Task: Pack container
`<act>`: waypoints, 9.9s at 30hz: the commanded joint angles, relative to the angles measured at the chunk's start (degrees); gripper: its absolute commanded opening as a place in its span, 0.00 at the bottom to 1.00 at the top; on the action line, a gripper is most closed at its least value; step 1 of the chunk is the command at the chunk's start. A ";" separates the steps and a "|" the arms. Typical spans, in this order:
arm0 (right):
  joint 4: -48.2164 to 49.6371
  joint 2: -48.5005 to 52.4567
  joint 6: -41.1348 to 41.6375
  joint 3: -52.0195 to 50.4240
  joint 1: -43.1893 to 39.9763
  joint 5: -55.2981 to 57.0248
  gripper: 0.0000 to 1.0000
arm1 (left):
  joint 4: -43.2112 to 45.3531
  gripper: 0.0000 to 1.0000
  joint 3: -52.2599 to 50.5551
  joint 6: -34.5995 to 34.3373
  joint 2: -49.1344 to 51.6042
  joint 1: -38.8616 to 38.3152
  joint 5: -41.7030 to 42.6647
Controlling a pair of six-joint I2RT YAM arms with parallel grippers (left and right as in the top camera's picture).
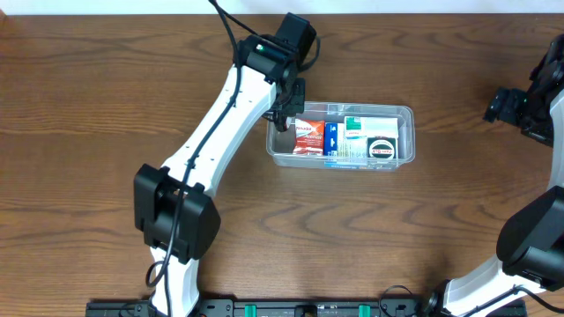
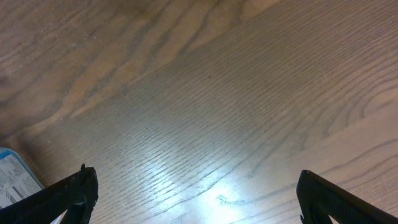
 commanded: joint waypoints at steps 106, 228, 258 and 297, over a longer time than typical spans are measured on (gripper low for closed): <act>0.00 -0.07 -0.79 0.98 -0.39 0.28 0.99 | 1.75 0.32 0.79 1.95 3.56 -0.98 -8.00; 0.00 -0.07 -0.81 0.98 -0.39 0.28 0.99 | 8.33 0.08 2.32 41.72 8.83 -9.46 -13.20; 0.00 -0.07 -0.81 0.98 -0.39 0.28 0.99 | 6.25 0.98 4.35 14.47 -13.31 25.33 -0.20; -0.26 -47.01 -0.92 0.90 12.28 0.35 0.99 | 6.25 0.99 4.35 14.49 -13.31 25.33 -0.20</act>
